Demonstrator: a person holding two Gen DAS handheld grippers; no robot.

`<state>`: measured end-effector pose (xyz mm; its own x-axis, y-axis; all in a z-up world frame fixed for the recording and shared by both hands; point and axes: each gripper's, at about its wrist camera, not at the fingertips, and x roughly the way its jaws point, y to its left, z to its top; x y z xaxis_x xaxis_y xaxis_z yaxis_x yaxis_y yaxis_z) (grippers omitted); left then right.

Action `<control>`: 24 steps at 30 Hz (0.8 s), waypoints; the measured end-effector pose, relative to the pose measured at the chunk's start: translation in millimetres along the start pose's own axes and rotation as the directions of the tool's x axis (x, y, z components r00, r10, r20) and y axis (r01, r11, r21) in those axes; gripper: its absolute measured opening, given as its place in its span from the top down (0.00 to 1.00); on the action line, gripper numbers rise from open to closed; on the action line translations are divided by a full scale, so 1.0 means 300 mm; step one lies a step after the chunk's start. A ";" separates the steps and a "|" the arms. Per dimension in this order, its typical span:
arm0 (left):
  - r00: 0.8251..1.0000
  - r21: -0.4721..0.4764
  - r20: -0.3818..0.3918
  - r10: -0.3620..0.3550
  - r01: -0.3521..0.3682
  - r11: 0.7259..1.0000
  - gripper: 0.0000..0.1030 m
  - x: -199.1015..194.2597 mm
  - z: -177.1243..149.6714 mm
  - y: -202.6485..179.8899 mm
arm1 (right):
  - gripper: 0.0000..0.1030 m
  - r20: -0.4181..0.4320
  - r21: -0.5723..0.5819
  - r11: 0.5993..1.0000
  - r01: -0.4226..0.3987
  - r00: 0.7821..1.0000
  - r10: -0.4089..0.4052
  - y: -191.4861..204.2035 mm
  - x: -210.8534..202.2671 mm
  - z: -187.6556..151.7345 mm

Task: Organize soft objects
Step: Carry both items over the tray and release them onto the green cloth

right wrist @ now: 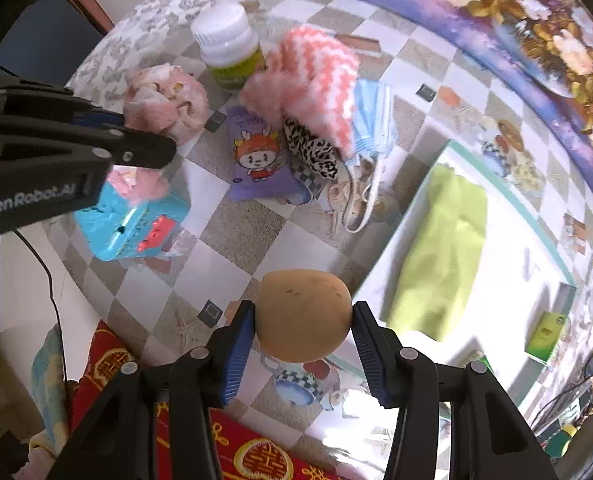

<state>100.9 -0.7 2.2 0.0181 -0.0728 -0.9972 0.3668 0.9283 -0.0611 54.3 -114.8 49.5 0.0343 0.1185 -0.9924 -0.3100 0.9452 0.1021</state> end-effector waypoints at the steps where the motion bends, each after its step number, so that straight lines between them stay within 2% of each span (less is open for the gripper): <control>1: 1.000 0.001 0.010 0.004 -0.004 1.000 0.84 -0.027 -0.010 -0.007 | 0.50 0.009 0.002 1.000 0.002 1.000 -0.002 -0.003 -0.024 -0.008; 5: 0.999 0.017 0.034 0.020 -0.021 1.000 0.84 -0.095 -0.001 -0.020 | 0.50 0.043 0.014 1.000 0.007 0.999 -0.008 -0.036 -0.061 -0.025; 13: 0.998 0.077 0.064 0.030 -0.035 0.996 0.84 -0.147 0.005 -0.183 | 0.50 0.080 0.072 0.997 0.018 0.997 -0.024 -0.118 -0.074 -0.112; 19: 0.998 0.140 0.055 0.021 -0.029 0.990 0.84 -0.128 0.030 -0.356 | 0.50 0.076 0.178 0.984 0.028 0.996 -0.043 -0.299 -0.071 -0.183; 24: 0.999 0.188 0.034 0.001 -0.007 0.982 0.83 -0.087 0.083 -0.498 | 0.50 0.060 0.294 0.954 0.052 0.996 -0.073 -0.491 -0.061 -0.241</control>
<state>68.9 -146.5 38.5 0.0495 -0.0844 -0.9952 0.5351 0.8436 -0.0449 30.6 -278.1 47.5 0.1141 0.0674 -0.9912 -0.0149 0.9977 0.0661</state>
